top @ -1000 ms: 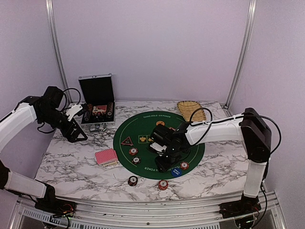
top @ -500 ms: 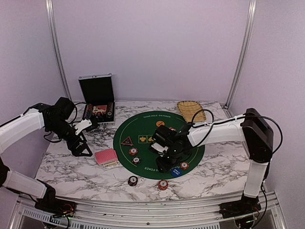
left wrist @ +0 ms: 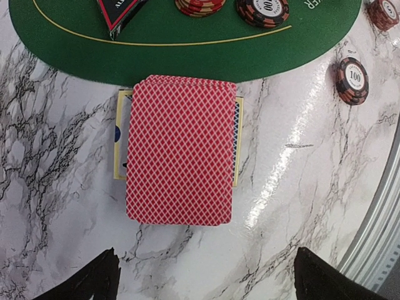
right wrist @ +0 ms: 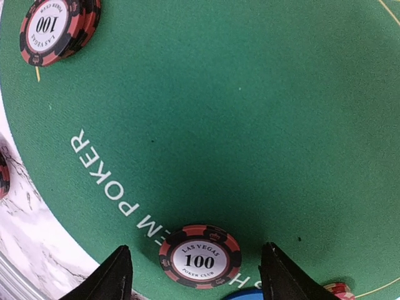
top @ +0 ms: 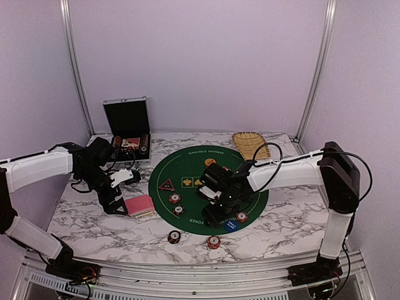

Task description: Distribute texas hold em gaming equipment

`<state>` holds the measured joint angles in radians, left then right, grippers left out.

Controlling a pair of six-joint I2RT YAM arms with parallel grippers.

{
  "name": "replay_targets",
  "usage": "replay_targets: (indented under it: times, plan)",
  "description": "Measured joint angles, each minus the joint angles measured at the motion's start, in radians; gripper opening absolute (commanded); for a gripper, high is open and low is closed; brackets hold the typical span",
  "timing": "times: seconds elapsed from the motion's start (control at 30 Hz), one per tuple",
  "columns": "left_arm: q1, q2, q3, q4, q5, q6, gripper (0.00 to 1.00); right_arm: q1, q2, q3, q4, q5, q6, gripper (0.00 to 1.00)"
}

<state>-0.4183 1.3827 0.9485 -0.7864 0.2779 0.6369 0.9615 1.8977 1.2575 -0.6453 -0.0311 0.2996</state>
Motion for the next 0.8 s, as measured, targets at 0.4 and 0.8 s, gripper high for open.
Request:
replay_targets:
  times: [0.4, 0.8]
  plan:
    - [-0.045, 0.122, 0.0, 0.08, -0.082, 0.037, 0.99, 0.0, -0.112, 0.055, 0.009, 0.035, 0.068, 0.9]
    - [-0.066, 0.175, 0.0, 0.135, -0.115, 0.05, 0.99, 0.0, -0.164, 0.055, 0.065, 0.044, 0.13, 0.92]
